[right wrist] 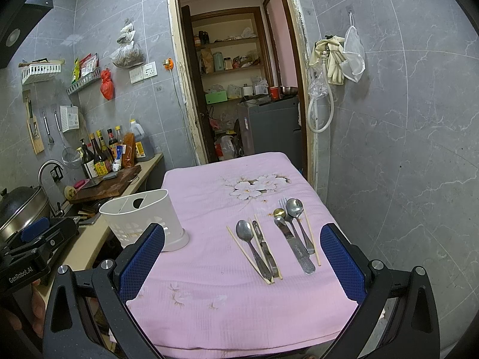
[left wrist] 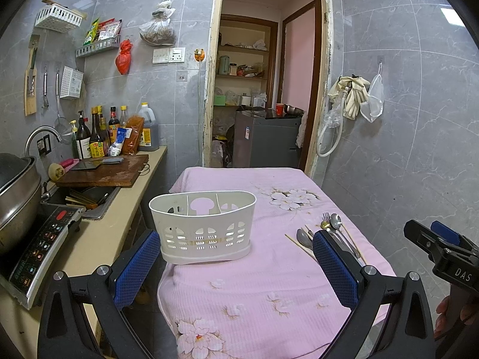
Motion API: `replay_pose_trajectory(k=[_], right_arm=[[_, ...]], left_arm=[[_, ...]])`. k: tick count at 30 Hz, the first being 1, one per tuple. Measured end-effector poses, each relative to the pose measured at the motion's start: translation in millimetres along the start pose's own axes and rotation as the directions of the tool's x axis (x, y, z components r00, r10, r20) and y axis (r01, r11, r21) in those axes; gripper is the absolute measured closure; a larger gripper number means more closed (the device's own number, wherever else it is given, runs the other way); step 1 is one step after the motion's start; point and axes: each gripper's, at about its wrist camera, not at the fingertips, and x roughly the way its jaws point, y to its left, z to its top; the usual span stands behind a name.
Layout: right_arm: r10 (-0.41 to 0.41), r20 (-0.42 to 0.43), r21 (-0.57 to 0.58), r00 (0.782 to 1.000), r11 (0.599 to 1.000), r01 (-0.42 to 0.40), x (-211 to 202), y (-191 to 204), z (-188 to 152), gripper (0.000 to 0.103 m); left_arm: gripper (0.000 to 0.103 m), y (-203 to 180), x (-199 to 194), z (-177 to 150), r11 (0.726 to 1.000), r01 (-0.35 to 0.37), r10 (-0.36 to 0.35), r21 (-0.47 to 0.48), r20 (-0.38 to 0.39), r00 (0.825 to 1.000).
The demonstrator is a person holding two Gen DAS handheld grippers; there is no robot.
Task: Organize utensils
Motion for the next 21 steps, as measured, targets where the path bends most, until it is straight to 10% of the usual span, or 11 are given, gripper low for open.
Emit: replay_pose_trajectory(k=[21], right_arm=[[-0.001, -0.003, 0.001, 1.0, 1.0, 0.001, 2.0, 1.0, -1.0, 0.001]], left_arm=[[0.001, 0.2, 0.1, 0.6, 1.0, 0.0, 0.0, -0.002, -0.001, 1.0]])
